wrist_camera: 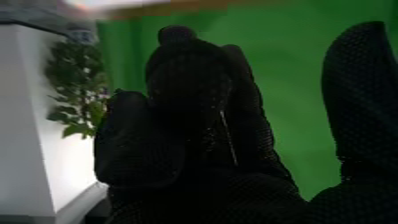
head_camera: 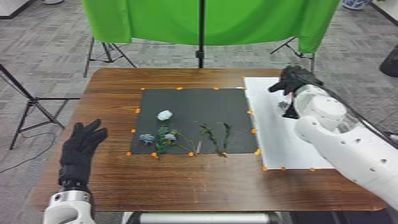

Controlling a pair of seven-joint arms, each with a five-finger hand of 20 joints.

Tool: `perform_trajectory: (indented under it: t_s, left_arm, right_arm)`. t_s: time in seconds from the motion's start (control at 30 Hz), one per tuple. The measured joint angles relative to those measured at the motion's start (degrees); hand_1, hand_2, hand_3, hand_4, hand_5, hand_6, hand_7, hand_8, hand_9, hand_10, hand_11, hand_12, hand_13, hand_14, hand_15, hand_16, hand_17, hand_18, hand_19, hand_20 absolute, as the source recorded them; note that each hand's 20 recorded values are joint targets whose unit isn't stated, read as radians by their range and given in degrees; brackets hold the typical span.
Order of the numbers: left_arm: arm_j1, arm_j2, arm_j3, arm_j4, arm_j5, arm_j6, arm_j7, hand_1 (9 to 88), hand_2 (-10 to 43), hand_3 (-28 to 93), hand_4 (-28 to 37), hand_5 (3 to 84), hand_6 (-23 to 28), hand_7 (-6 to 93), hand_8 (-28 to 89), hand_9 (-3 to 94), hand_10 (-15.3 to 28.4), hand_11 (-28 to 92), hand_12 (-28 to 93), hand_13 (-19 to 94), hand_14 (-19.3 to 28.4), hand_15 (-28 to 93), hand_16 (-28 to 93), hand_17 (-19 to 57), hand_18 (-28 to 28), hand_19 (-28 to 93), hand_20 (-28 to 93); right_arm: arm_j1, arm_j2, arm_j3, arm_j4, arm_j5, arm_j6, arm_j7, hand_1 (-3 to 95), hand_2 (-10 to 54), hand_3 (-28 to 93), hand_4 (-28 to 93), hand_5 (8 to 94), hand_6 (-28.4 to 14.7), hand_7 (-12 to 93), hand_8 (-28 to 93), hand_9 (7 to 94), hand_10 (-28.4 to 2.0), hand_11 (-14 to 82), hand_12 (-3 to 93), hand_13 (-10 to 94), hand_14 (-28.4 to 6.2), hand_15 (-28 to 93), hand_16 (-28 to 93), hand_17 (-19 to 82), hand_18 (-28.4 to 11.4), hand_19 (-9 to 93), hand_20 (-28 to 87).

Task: Arrange flowers

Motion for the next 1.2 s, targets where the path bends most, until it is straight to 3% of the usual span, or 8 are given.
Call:
perform_trajectory:
  t_s: [0.2, 0.33, 0.37, 0.43, 0.57, 0.67, 0.97, 1.2]
  left_arm:
    - [0.1, 0.00, 0.00, -0.02, 0.00, -0.01, -0.01, 22.1, 12.5, 55, -28.3, 47.1, 5.3, 9.8, -6, 47.1, 14.8, 18, 11, 33, 17.4, 21, -1, 3.0, 12.6, 10, 17]
    - [0.1, 0.01, 0.00, -0.02, 0.00, -0.02, -0.05, 22.0, 12.5, 55, -28.3, 47.1, 5.3, 9.7, -6, 47.3, 14.8, 19, 11, 33, 17.4, 20, -1, 3.0, 12.6, 10, 17]
    - [0.1, 0.01, 0.00, -0.02, 0.00, -0.03, -0.07, 22.0, 12.5, 55, -28.3, 47.1, 5.3, 9.7, -6, 47.3, 14.9, 19, 11, 33, 17.4, 20, -1, 3.0, 12.6, 10, 17]
    - [0.1, 0.01, 0.00, -0.03, 0.00, -0.05, -0.10, 22.3, 12.5, 55, -28.3, 47.2, 5.3, 9.7, -6, 47.3, 14.9, 19, 11, 33, 17.4, 21, -1, 3.0, 12.6, 10, 17]
    - [0.1, 0.01, 0.02, -0.03, 0.00, -0.05, -0.13, 22.1, 12.5, 55, -28.3, 47.2, 5.3, 9.7, -6, 47.4, 14.9, 19, 11, 33, 17.6, 21, -1, 3.0, 12.6, 10, 17]
    - [0.1, 0.01, 0.02, -0.03, 0.00, -0.05, -0.15, 22.1, 12.5, 55, -28.3, 47.2, 5.3, 9.6, -6, 47.4, 14.9, 18, 11, 33, 17.6, 21, -1, 2.9, 12.6, 10, 17]
    - [0.3, 0.01, 0.02, -0.05, 0.00, -0.05, -0.19, 22.1, 12.4, 55, -28.3, 47.5, 5.3, 9.7, -6, 47.7, 14.8, 19, 11, 33, 17.6, 21, -1, 2.9, 12.6, 10, 17]
    - [0.2, 0.01, 0.12, -0.03, 0.00, -0.05, -0.19, 22.0, 12.1, 56, -28.3, 47.8, 5.1, 10.1, -6, 48.1, 14.6, 19, 12, 33, 17.7, 21, -1, 2.9, 12.5, 10, 17]
  right_arm:
    - [-3.2, 0.7, 0.7, 1.5, 0.0, -0.9, 0.9, 37.1, -9.5, 59, -13, 58.7, 0.0, 10, -7, 69.3, -17.7, 15.7, 21.7, 88, -5.4, 56, 34, 63, -11.8, 93, 55]
    - [-4.3, 0.6, 0.5, 3.5, -0.1, 0.2, 0.7, 49.4, -9.5, 57, -15, 66.9, 0.7, 14, -4, 76.3, -15.0, 19.1, 21.2, 90, -4.4, 57, 34, 65, -10.3, 93, 53]
    - [-4.5, 0.6, 0.2, 4.1, -0.2, 1.4, 0.4, 57.8, -9.5, 50, -14, 72.3, 0.8, 14, 2, 81.6, -13.0, 15.0, 28.6, 92, -3.6, 56, 34, 67, -9.5, 93, 52]
    - [-4.6, 0.7, -1.0, 5.5, -0.2, 5.9, -1.0, 63.8, -9.5, 47, -15, 77.9, 1.1, 17, 5, 87.8, -11.4, 11.6, 34.8, 93, -3.1, 56, 35, 68, -8.8, 93, 52]
    - [-4.8, 0.8, -3.7, 7.7, -0.7, 18.7, -6.4, 65.6, -9.5, 48, -15, 81.7, 0.6, 18, 8, 91.8, -9.9, 12.9, 36.7, 94, -2.5, 57, 35, 70, -8.6, 93, 52]
    - [-5.2, 0.9, -4.4, 7.6, -1.4, 23.4, -8.4, 65.6, -9.5, 49, -15, 82.2, 0.4, 18, 8, 92.0, -9.7, 13.5, 36.8, 94, -2.4, 57, 34, 70, -8.7, 93, 52]
    - [-4.1, 3.0, -5.5, -3.2, -0.5, 22.9, -11.0, 64.9, -9.5, 50, -15, 82.3, 0.6, 18, 8, 91.8, -9.6, 13.1, 37.6, 94, -2.0, 57, 34, 69, -8.8, 93, 54]
    - [6.2, 2.0, -17.1, -7.2, 4.7, 18.4, -19.4, 63.3, -9.5, 52, -15, 82.0, 1.0, 18, 8, 91.4, -9.8, 13.1, 37.5, 94, -1.8, 56, 35, 69, -8.7, 93, 54]
